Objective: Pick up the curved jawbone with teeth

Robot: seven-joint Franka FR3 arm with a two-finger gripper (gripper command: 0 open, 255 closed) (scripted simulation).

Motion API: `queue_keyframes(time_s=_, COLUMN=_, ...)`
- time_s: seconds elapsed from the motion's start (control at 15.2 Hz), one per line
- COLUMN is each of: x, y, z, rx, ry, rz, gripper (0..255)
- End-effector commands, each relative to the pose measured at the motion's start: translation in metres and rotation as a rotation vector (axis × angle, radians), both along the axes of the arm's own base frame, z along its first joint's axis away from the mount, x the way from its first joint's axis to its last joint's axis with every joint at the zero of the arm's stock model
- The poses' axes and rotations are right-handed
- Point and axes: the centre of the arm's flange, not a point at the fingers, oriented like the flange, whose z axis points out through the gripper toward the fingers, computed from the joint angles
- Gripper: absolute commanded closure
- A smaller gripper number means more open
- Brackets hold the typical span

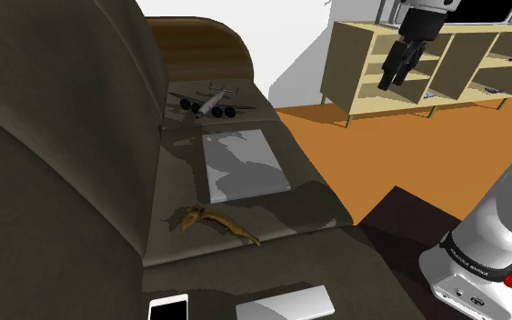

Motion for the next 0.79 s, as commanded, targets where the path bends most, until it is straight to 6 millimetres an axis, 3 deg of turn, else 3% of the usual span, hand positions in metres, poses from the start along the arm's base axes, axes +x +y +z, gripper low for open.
queue_keyframes(time_s=0.0, x=0.0, y=0.0, z=0.0, rx=0.0, ry=0.0, rz=0.0, gripper=0)
queue_keyframes(time_s=0.73, x=0.044, y=0.116, z=-0.079, rx=-0.03, ry=-0.027, rz=0.062, gripper=0)
